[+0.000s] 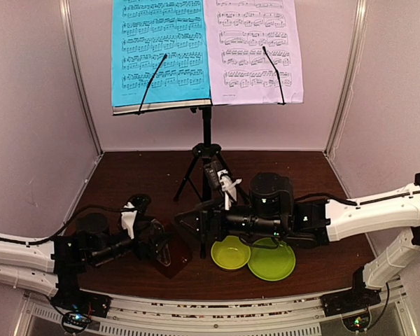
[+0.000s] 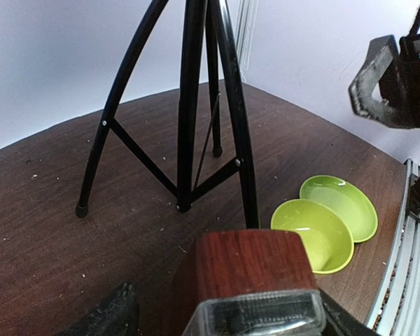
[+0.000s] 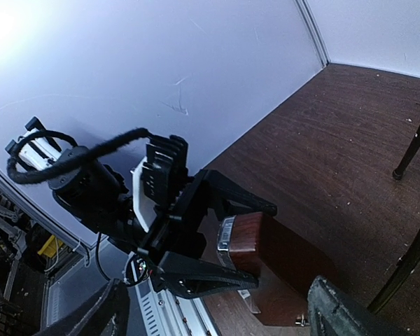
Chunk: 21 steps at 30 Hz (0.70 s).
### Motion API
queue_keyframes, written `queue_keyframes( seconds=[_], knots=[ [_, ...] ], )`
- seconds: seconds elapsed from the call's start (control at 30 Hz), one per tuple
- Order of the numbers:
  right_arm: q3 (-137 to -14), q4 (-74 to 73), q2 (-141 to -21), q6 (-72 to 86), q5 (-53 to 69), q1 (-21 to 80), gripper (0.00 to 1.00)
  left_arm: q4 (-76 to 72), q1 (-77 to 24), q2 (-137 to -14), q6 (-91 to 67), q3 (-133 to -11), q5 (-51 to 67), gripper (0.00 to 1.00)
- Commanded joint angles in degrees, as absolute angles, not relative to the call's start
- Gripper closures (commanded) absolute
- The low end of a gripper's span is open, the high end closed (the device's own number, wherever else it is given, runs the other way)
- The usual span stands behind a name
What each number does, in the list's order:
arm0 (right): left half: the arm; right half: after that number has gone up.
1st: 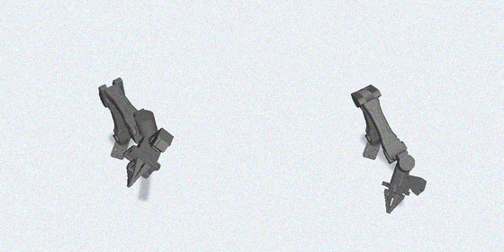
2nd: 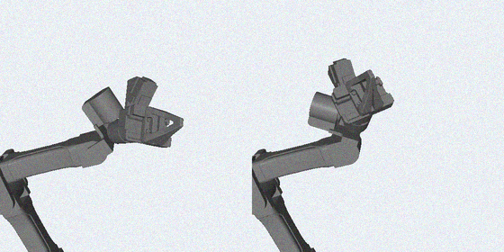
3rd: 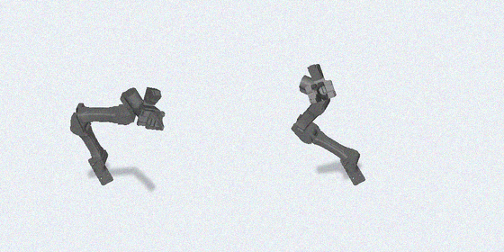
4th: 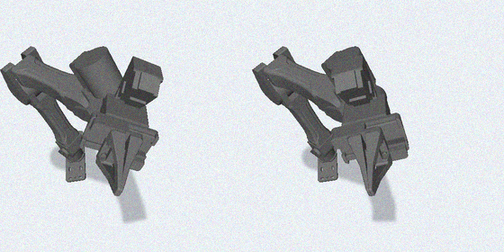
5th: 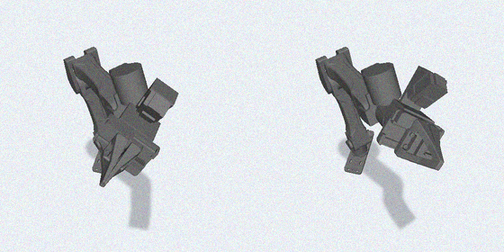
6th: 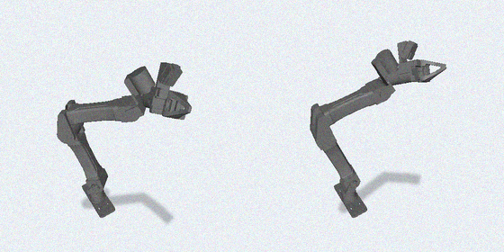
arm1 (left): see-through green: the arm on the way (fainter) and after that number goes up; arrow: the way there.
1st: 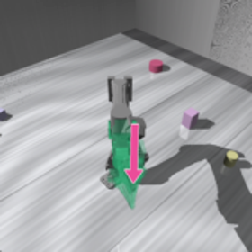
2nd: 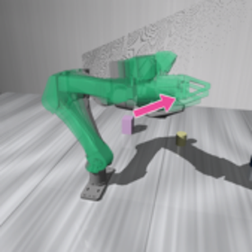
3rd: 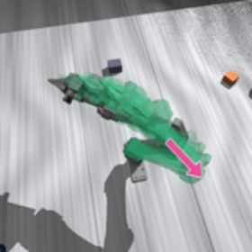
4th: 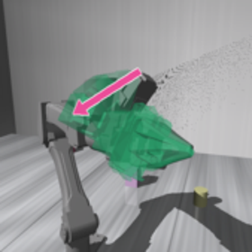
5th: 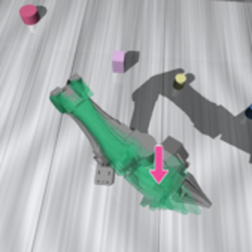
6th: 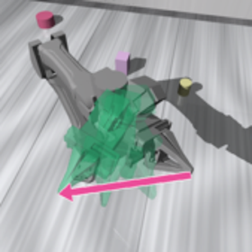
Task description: Set up the instrument practice props
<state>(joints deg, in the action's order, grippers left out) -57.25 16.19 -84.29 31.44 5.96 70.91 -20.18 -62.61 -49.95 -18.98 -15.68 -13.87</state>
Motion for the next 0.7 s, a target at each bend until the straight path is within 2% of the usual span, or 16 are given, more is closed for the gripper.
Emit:
queue_keyframes(
  seconds=[0.0, 0.27, 0.5, 0.67],
  knots=[
    [-61.9, 11.3, -86.9, 31.9, 5.0, 70.6, 0.12, -17.6, -62.4, -44.6, -18.5, -16.6, -13.7, 0.21],
    [-68.3, 6.9, -92.8, 33.8, 3.6, 70.5, 0.16, -12.6, -62.4, -37.2, -17.1, -14.5, -14.6, 0.32],
    [-70.9, 5.5, -96.4, 35.6, 2.8, 70.2, 0.26, -13.3, -62.4, -40.4, -16.5, -15.9, -12.6, 0.36],
    [-71.5, 5.6, -97.9, 36.5, 2.8, 69.9, 0.30, -15.3, -62.4, -41.9, -16.3, -15.9, -11.3, 0.42]
  ],
)
